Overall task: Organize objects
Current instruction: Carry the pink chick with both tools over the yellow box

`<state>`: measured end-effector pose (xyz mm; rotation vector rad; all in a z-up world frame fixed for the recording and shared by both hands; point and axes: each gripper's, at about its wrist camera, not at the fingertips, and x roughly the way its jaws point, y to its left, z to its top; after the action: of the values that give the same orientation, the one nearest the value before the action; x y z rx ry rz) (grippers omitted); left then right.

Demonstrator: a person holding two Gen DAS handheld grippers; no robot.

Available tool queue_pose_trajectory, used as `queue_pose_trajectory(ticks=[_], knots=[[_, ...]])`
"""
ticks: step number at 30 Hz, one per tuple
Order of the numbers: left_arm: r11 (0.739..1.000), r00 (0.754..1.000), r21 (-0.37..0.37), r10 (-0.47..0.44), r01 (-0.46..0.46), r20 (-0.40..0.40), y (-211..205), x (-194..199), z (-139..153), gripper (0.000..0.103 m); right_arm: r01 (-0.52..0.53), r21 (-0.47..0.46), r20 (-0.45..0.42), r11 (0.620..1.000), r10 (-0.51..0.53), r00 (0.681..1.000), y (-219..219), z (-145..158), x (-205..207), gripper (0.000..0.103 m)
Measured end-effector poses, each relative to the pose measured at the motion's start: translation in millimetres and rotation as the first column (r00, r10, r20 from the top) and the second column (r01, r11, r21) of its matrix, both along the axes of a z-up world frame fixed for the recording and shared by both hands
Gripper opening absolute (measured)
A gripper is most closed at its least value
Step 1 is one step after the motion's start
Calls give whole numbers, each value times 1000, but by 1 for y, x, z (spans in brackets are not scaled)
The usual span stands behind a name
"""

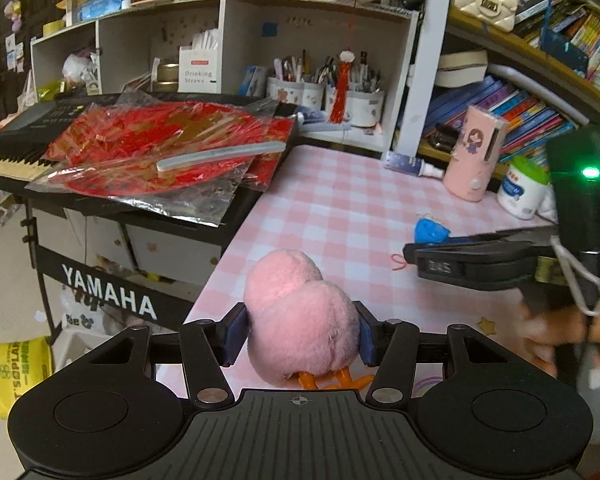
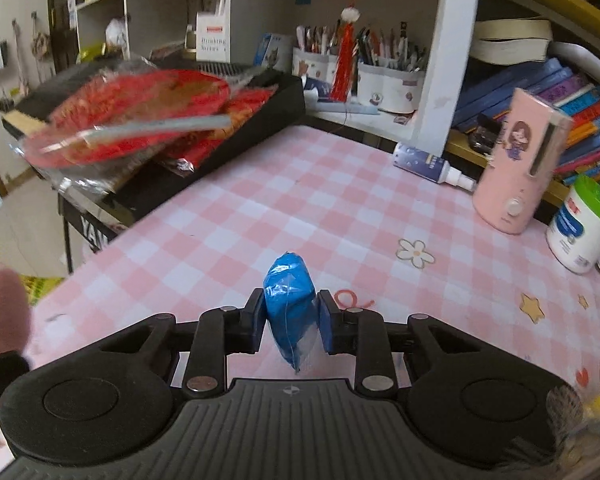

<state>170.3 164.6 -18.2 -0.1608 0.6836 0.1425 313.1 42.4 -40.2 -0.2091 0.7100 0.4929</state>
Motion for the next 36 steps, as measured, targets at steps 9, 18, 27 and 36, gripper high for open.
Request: queue_pose_trajectory(ticks=[9, 18, 27, 36], knots=[[997, 997, -36, -65, 67, 49, -7, -37, 10, 52, 47, 69, -53, 997, -43, 998, -30, 33, -62, 25], [994, 994, -46, -101, 103, 53, -12, -74, 9, 53, 94, 52, -67, 994, -91, 994, -45, 34, -122, 25], [987, 988, -60, -148, 150, 33, -19, -117, 4, 53, 117, 22, -75, 993, -115, 990, -51, 26, -175, 25], [984, 986, -60, -166, 168, 34, -25, -160, 6, 52, 132, 27, -77, 991, -129, 989, -58, 25, -223, 25]])
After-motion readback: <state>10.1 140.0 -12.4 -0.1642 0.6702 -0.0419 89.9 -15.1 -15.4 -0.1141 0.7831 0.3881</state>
